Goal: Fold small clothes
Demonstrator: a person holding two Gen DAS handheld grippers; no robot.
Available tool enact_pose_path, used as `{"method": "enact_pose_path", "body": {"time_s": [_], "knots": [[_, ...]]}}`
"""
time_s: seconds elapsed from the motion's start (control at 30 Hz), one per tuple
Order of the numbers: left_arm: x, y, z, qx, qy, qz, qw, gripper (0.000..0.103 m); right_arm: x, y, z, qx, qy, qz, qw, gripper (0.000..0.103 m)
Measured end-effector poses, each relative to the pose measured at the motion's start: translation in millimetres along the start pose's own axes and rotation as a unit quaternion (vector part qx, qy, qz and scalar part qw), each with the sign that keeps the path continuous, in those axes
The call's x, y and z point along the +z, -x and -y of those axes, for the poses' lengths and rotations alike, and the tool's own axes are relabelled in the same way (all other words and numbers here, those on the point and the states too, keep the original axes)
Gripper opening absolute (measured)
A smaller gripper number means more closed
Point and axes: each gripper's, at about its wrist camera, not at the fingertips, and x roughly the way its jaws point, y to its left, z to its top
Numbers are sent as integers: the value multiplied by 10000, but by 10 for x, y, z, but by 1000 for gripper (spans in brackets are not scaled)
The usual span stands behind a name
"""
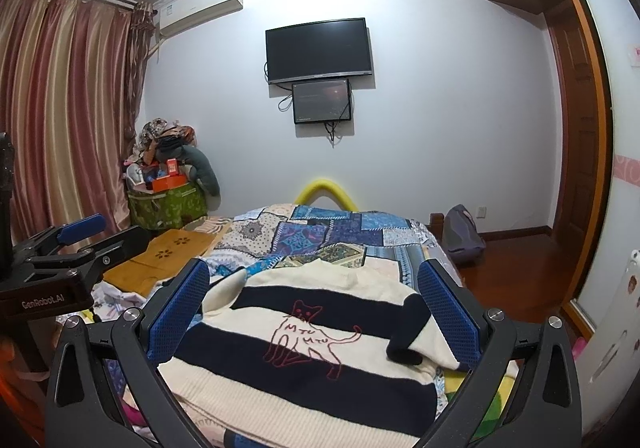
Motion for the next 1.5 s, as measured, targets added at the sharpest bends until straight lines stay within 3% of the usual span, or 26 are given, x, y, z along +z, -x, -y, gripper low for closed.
{"method": "enact_pose_path", "body": {"time_s": [1.17,1.5], "knots": [[20,-6,11,-49,-35,23,10000,103,28,-20,63,-37,-104,25,9999,103],[-18,-91,-61,-21,17,-80,10000,103,10,-155,59,-51,-59,-156,9998,103]]}}
